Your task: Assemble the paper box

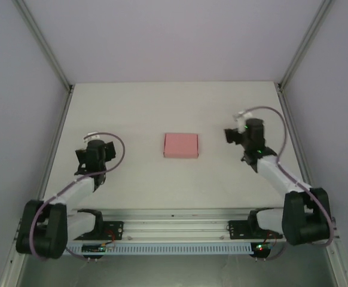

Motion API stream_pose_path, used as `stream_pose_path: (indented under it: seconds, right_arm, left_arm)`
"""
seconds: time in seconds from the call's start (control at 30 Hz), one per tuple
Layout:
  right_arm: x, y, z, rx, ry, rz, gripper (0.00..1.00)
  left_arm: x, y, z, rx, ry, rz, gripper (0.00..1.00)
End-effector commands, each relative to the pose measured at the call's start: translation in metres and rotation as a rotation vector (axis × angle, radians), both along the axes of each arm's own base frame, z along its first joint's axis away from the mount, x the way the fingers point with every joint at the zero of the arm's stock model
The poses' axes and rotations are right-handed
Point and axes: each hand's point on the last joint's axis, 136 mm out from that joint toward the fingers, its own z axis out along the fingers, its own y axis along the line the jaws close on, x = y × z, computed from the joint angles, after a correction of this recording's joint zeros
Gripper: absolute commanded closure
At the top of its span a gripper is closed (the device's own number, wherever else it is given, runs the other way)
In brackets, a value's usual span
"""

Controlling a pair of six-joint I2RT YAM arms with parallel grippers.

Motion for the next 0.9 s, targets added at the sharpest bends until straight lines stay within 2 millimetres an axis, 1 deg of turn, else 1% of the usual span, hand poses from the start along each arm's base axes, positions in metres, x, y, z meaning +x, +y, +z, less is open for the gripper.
stream_pose_path:
  seconds: [0.0, 0.03, 0.1, 0.13, 0.2, 0.23, 0.27, 0.3, 0.33, 0.37, 0.4, 0.43, 0.5, 0.57, 0.63, 0.77, 0.87]
  right_arm:
    - [0.0, 0.003, -0.006, 0.187, -0.115, -0.005, 0.01]
    - [-0.001, 0.002, -0.012, 0.16, -0.118, 0.007, 0.01]
    - [0.002, -0.002, -0.013, 0.154, -0.193, -0.011, 0.01]
    - [0.005, -0.003, -0.011, 0.152, -0.223, -0.003, 0.01]
    - [0.009, -0.004, -0.028, 0.155, -0.185, 0.003, 0.01]
    - [0.013, -0.004, -0.037, 0.161, -0.182, 0.008, 0.01]
    - [0.022, -0.001, -0.036, 0.203, -0.217, 0.014, 0.01]
    - [0.021, 0.005, -0.039, 0.202, -0.164, 0.046, 0.01]
    - [0.02, 0.004, -0.043, 0.157, -0.096, 0.068, 0.01]
    - [0.027, 0.005, -0.042, 0.171, -0.108, 0.066, 0.01]
    - [0.024, 0.006, -0.042, 0.209, -0.14, 0.052, 0.01]
    - [0.023, 0.002, -0.042, 0.212, -0.138, 0.037, 0.02]
    - [0.024, -0.011, -0.042, 0.161, -0.132, -0.022, 0.01]
    - [0.026, -0.005, -0.043, 0.183, -0.121, -0.015, 0.01]
    - [0.027, -0.006, -0.041, 0.15, -0.125, -0.014, 0.01]
    - [0.026, -0.001, -0.044, 0.17, -0.112, 0.005, 0.01]
    - [0.026, -0.001, -0.044, 0.17, -0.112, 0.001, 0.01]
  left_arm:
    - [0.029, -0.002, 0.034, 0.042, -0.209, -0.06, 0.0]
    - [0.034, -0.002, 0.036, 0.043, -0.23, -0.064, 0.0]
    - [0.04, -0.007, 0.034, 0.058, -0.227, -0.119, 0.0]
    - [0.041, -0.007, 0.031, 0.054, -0.245, -0.135, 0.0]
    - [0.041, 0.0, 0.01, -0.009, -0.25, -0.143, 0.01]
    - [0.044, 0.006, 0.014, -0.015, -0.298, -0.135, 0.0]
    - [0.045, 0.005, 0.014, -0.046, -0.281, -0.152, 0.0]
    - [0.045, 0.005, 0.008, -0.078, -0.221, -0.162, 0.0]
    - [0.048, 0.008, 0.005, -0.087, -0.214, -0.15, 0.0]
    - [0.054, 0.012, 0.008, -0.078, -0.241, -0.135, 0.01]
    - [0.056, 0.009, 0.007, -0.082, -0.212, -0.146, 0.01]
    - [0.055, 0.008, 0.001, -0.092, -0.165, -0.149, 0.01]
    - [0.056, 0.008, 0.005, -0.076, -0.212, -0.152, 0.0]
    - [0.056, 0.008, 0.002, -0.084, -0.177, -0.151, 0.0]
    - [0.056, 0.008, 0.003, -0.076, -0.192, -0.152, 0.0]
    - [0.056, 0.007, 0.003, -0.077, -0.183, -0.152, 0.0]
    - [0.056, 0.007, 0.003, -0.076, -0.183, -0.153, 0.0]
